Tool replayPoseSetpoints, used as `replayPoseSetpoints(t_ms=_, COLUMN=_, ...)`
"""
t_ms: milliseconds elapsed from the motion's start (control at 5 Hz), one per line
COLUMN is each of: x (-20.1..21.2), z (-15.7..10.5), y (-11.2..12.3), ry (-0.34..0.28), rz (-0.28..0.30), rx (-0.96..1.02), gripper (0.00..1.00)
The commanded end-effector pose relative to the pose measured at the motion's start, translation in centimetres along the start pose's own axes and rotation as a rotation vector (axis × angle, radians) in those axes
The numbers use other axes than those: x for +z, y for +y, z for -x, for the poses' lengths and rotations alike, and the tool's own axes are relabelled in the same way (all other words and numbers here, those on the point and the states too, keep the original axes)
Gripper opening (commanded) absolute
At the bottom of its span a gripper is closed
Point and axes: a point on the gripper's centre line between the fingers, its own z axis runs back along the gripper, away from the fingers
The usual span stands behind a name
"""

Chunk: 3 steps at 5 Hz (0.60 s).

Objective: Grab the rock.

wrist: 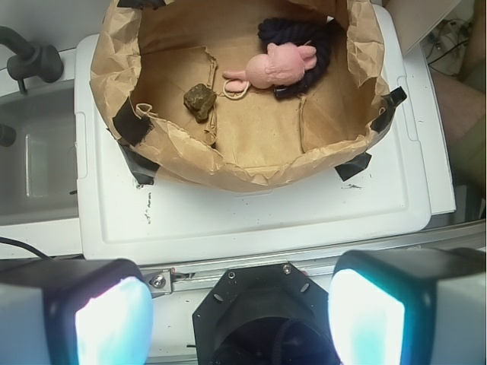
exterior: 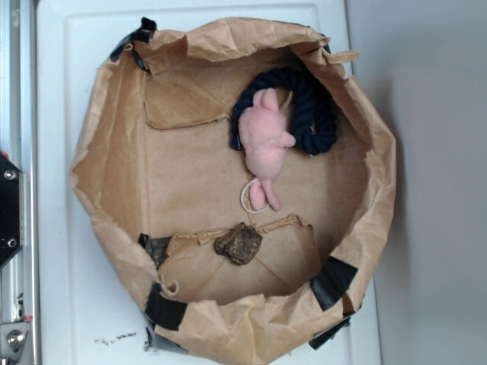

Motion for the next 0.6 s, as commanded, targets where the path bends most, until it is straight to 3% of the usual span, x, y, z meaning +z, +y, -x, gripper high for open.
replayPoseSetpoints(t_ms=0, x=0.0, z=0.0, y=0.0, ry=0.0, rz=0.0, rx=0.0, gripper=1.0)
replayPoseSetpoints(t_ms=400, x=-1.1, z=-1.1, y=-0.9, ry=0.05, rz=0.034, rx=0.092, gripper=1.0)
